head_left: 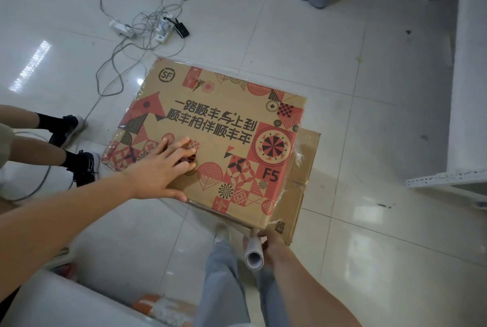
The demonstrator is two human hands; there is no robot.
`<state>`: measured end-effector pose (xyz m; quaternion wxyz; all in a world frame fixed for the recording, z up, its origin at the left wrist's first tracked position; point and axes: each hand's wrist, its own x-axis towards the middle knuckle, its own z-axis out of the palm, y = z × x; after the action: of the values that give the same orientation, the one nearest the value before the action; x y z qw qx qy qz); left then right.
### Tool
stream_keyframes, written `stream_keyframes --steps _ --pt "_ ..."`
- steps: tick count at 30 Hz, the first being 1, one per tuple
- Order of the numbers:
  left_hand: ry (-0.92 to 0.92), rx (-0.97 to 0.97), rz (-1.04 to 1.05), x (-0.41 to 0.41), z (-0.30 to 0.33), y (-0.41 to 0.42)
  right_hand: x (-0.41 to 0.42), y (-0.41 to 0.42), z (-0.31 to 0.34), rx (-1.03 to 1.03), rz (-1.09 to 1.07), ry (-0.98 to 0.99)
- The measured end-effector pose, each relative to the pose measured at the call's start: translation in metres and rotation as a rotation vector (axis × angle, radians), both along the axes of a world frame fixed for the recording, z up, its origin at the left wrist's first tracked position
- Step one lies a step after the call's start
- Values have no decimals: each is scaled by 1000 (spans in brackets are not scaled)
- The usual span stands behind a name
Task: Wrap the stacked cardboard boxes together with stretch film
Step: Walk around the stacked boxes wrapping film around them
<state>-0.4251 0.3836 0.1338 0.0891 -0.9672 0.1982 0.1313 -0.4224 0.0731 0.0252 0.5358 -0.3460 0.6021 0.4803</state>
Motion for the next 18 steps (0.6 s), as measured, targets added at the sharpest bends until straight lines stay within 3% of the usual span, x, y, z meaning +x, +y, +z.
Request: stream_keyframes --steps 2,6,15,18 --pt "21 24 6 1 1 -1 5 -2 2 35 -57 -37" --pt "137 24 78 2 2 -4 12 -2 1 100 74 -101" --pt "-20 12 15 -1 -2 2 23 -24 -17 99 274 -11" --pt "-42 0 7 -2 -5 3 27 -21 -9 60 197 -29"
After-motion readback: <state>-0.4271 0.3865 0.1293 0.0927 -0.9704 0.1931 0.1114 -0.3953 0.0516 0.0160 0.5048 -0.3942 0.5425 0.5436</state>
